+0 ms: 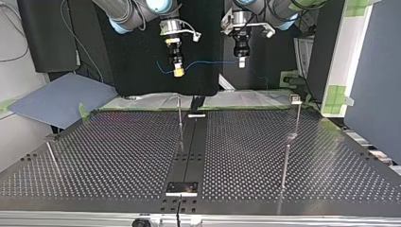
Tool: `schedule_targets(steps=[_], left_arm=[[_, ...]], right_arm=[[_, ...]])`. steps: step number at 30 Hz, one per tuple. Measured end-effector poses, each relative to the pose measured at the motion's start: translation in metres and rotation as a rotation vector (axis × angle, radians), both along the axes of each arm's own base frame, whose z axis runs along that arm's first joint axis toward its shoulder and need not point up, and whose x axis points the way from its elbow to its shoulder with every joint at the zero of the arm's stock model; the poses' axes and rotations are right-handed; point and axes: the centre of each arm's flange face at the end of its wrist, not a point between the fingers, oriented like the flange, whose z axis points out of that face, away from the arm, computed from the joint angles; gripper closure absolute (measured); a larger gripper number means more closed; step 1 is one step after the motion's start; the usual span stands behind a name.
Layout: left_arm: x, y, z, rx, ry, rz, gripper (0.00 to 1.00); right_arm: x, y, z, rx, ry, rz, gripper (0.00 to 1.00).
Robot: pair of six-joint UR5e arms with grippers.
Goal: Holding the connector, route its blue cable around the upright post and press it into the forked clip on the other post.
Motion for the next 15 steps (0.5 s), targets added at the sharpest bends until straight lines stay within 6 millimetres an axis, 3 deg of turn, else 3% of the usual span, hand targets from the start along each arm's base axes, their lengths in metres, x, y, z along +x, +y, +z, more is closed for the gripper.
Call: schedule_targets(steps=[10,15], left_arm=[[0.0,0.0,0.0,0.001,0.0,0.0,1.0],[0.0,0.0,0.0,0.001,0.0,-0.001,1.0]], right_arm=[[0.0,0.0,0.0,0.001,0.0,0.0,1.0],[-0.003,0.006,-0.016,0.025,0.022,-0.005,1.0]])
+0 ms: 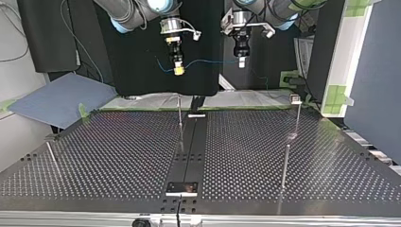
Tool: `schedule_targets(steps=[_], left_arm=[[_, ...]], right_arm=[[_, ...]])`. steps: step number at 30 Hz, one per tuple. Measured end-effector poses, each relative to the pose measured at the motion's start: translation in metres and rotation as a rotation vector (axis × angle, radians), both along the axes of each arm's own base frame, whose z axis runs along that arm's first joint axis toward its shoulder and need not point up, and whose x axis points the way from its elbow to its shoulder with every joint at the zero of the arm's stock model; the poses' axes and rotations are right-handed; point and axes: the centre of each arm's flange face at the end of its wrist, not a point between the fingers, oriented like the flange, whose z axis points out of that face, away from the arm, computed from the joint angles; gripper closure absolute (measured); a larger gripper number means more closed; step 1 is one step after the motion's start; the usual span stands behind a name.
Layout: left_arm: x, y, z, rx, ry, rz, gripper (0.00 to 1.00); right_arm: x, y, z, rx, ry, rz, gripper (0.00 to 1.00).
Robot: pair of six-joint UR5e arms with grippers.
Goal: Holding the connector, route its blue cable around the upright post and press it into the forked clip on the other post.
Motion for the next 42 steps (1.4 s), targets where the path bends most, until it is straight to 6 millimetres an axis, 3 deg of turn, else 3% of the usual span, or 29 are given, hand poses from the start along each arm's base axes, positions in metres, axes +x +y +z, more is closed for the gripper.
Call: schedule_targets(steps=[14,20,29,42], left_arm=[[0.0,0.0,0.0,0.0,0.0,0.0,1.0],[-0.001,0.001,-0.002,0.007,0.007,0.0,1.0],[-0.007,0.022,-0.031,0.137,0.128,-0.009,1.0],[-0.008,0.023,-0.034,0.236,0.143,-0.018,1.0]], right_arm=[[-0.01,0.01,-0.057,0.077,0.079,-0.001,1.0],[-0.01,0.01,-0.061,0.081,0.084,-0.001,1.0],[-0.01,0.01,-0.061,0.081,0.084,-0.001,1.0],[-0.01,0.01,-0.061,0.081,0.084,-0.001,1.0]])
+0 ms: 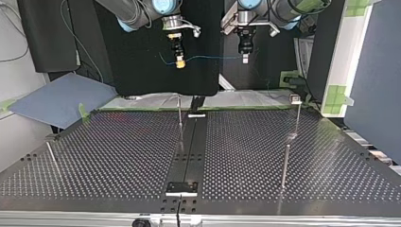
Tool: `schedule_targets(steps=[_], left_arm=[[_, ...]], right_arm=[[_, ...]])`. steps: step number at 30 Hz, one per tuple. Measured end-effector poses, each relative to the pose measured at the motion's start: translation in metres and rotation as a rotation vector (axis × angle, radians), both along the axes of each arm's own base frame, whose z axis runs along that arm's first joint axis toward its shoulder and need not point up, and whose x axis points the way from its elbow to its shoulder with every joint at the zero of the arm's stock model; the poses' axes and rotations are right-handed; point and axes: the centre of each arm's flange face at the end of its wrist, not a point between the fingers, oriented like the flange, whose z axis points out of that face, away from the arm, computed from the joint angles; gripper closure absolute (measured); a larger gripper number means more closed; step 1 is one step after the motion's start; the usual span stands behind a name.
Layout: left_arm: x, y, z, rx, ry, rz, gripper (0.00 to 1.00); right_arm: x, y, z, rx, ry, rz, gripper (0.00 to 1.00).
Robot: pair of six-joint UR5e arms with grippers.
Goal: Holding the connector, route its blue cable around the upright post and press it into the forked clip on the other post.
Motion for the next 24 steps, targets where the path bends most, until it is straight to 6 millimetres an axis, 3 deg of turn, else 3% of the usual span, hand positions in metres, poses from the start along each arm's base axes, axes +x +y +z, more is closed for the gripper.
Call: schedule_targets(steps=[6,11,24], left_arm=[[0.002,-0.001,0.001,-0.005,-0.003,0.0,1.0],[0.015,-0.008,0.016,-0.054,-0.04,0.021,1.0],[0.058,-0.024,0.077,-0.197,-0.151,0.06,1.0]], right_arm=[[0.0,-0.003,-0.002,-0.001,0.007,-0.008,1.0],[0.007,-0.01,0.001,0.001,0.001,-0.035,1.0],[0.037,-0.044,0.078,-0.064,-0.093,-0.088,1.0]])
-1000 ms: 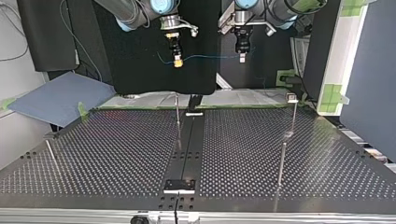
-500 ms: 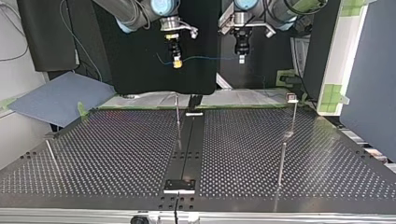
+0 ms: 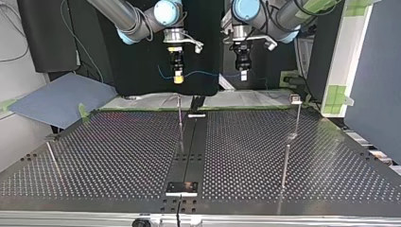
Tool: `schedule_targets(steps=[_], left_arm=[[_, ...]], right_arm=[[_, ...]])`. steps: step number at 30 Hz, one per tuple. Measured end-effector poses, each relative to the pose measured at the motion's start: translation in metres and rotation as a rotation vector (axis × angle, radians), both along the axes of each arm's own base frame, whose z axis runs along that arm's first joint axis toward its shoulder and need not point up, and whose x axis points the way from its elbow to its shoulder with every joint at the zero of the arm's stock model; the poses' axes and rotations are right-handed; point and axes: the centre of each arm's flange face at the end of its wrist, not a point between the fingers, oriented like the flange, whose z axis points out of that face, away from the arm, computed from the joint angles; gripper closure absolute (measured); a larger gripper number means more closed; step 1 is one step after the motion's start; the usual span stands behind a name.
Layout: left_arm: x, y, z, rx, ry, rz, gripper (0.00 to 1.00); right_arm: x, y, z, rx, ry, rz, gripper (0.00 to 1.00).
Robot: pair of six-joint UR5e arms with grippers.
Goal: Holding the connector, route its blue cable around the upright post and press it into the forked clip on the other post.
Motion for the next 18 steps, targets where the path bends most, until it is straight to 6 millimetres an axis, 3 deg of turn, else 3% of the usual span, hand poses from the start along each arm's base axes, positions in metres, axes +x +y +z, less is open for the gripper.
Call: schedule_targets(steps=[9,18], left_arm=[[0.008,0.002,0.038,-0.057,-0.053,0.032,1.0],[0.004,0.012,0.065,-0.089,-0.061,0.078,1.0]], right_arm=[[0.016,-0.027,0.07,-0.082,-0.085,-0.025,1.0],[0.03,-0.04,0.146,-0.146,-0.149,-0.022,1.0]])
